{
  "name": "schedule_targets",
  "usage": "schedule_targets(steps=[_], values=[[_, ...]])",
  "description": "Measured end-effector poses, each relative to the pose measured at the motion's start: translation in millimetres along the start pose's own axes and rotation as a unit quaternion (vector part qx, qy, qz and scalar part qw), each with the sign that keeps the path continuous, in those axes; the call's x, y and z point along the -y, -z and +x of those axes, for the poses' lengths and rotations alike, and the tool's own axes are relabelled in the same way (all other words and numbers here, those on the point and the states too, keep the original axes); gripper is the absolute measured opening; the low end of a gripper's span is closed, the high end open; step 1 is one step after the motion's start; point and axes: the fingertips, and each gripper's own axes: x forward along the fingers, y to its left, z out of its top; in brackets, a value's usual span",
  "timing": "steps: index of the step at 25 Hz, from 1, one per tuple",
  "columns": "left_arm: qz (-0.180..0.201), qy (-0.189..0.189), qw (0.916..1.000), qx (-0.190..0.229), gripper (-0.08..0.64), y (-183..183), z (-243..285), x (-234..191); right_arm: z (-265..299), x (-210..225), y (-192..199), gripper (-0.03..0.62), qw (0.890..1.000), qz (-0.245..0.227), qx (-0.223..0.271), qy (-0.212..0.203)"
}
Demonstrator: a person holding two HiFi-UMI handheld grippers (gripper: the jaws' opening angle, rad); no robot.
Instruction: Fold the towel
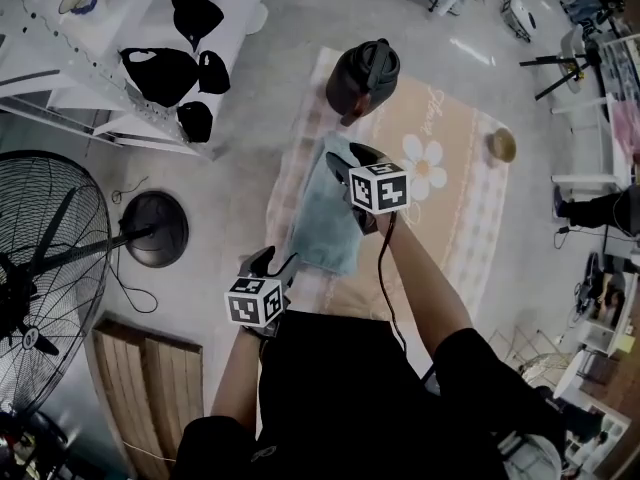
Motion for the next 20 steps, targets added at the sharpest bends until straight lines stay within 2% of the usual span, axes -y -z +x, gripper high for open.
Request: schedule_targets(steps=[4, 7, 12, 20], values=[[0.013, 0.011, 0.9998, -0.008, 0.222, -6, 2, -1, -37, 13, 10, 0.221, 1.0, 0.01, 0.019, 0.009], [0.029, 0.022, 0.999, -0.027, 0.222, -7, 8, -1, -71, 21, 32, 0.221, 0.999, 0.032, 0.033, 0.026], [0.086, 0.023, 0.9949, -0.048, 0.222, -13, 19, 15, -113, 21, 76, 0.221, 0.998, 0.034, 0.042, 0.041], [0.129, 0.013, 0.9887, -0.074, 0.222, -8, 28, 34, -148, -5, 158, 0.221, 0.994, 0.103, 0.039, 0.02]])
